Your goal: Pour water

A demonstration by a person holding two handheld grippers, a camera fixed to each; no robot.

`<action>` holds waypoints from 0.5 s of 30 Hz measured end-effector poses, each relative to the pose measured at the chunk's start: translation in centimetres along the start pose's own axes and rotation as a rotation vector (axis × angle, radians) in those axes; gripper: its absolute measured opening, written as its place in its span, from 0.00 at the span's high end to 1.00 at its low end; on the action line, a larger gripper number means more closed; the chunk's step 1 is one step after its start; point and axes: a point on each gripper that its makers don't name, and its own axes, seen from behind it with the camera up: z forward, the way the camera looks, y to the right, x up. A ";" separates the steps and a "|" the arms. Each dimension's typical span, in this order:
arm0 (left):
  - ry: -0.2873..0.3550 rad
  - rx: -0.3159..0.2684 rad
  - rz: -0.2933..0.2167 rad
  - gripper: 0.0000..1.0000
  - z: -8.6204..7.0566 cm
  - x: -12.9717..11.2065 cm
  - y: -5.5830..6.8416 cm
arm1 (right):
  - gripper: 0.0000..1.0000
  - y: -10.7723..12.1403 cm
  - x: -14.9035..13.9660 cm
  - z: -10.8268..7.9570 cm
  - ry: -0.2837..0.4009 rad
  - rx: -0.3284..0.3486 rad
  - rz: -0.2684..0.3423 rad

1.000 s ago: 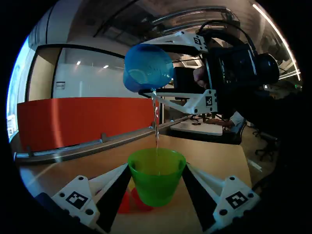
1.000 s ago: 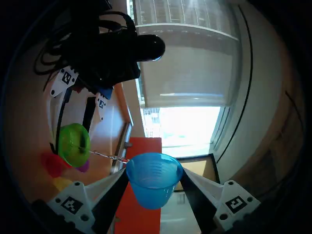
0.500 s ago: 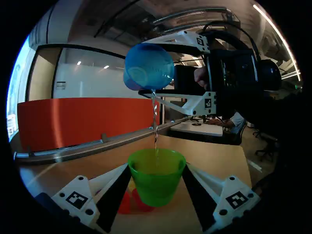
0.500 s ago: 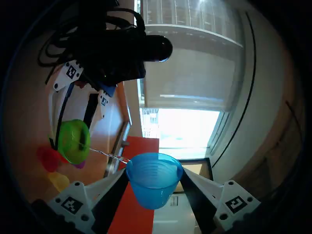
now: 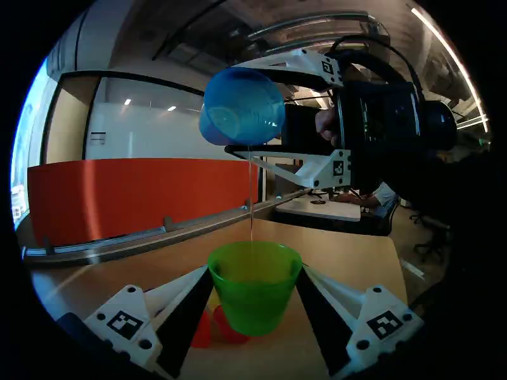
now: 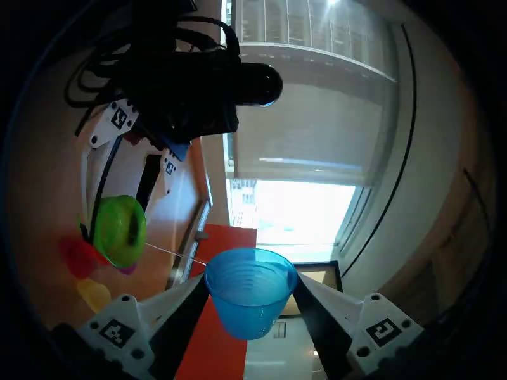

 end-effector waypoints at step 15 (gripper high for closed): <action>0.002 0.002 -0.005 0.13 0.0 0.0 0.0 | 0.09 -0.3 -0.3 -0.1 0.000 0.005 0.023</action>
